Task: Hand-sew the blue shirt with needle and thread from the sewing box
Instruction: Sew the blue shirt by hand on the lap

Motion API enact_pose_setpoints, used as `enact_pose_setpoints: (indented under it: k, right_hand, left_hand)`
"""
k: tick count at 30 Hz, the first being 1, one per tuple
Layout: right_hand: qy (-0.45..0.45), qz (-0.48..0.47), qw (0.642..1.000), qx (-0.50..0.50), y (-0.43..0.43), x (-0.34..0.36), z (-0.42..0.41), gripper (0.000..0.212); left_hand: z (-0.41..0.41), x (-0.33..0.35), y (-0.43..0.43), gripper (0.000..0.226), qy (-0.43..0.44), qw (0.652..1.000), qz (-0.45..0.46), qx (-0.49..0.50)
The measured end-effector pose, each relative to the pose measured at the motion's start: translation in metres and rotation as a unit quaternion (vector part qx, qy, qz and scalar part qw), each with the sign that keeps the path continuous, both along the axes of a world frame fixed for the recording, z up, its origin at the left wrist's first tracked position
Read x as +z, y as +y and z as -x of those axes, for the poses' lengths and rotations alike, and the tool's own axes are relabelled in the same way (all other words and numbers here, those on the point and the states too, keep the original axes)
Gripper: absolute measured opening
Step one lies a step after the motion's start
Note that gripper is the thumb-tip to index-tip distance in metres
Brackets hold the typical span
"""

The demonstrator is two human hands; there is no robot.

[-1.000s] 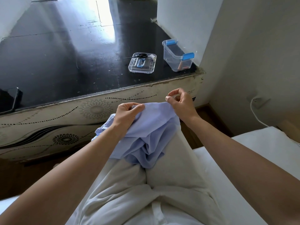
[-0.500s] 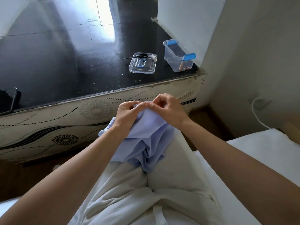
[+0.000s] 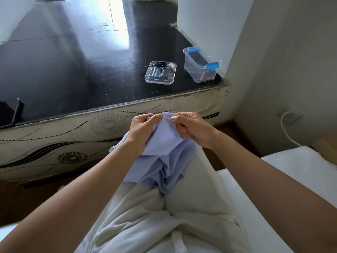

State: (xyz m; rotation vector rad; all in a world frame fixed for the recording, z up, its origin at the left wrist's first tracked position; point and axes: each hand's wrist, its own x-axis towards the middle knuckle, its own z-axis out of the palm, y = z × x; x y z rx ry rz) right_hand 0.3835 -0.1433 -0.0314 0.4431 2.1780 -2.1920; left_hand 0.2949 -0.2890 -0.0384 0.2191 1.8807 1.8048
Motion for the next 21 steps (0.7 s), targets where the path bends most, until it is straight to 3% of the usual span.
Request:
enact_pose_setpoints:
  k: [3,9,12,15,17,21]
  right_hand:
    - [-0.029,-0.015,0.999,-0.001,0.008,0.0,-0.006,0.02]
    - [-0.031,-0.01,0.999,-0.039,0.022,0.003,-0.026,0.01]
    - [-0.035,-0.054,0.996,-0.062,0.023,0.003,-0.029,0.013]
    - [-0.027,-0.073,0.995,-0.069,0.021,0.006,-0.032,0.013]
    - [-0.023,-0.087,0.994,-0.062,0.019,0.008,-0.033,0.011]
    - [-0.008,-0.085,0.995,-0.05,0.018,0.014,-0.036,0.016]
  left_hand:
    - [0.003,-0.001,0.001,0.018,0.004,0.999,0.022,0.028]
    - [0.014,-0.013,0.0,0.014,0.045,0.995,0.069,0.049]
    - [0.012,-0.014,0.001,0.008,0.133,0.984,0.115,0.022]
    - [0.008,-0.009,0.0,0.031,0.362,0.919,0.15,0.04]
    - [-0.001,0.003,0.002,0.031,0.463,0.875,0.139,0.015]
    - [-0.015,0.009,0.008,0.016,0.502,0.835,0.178,-0.14]
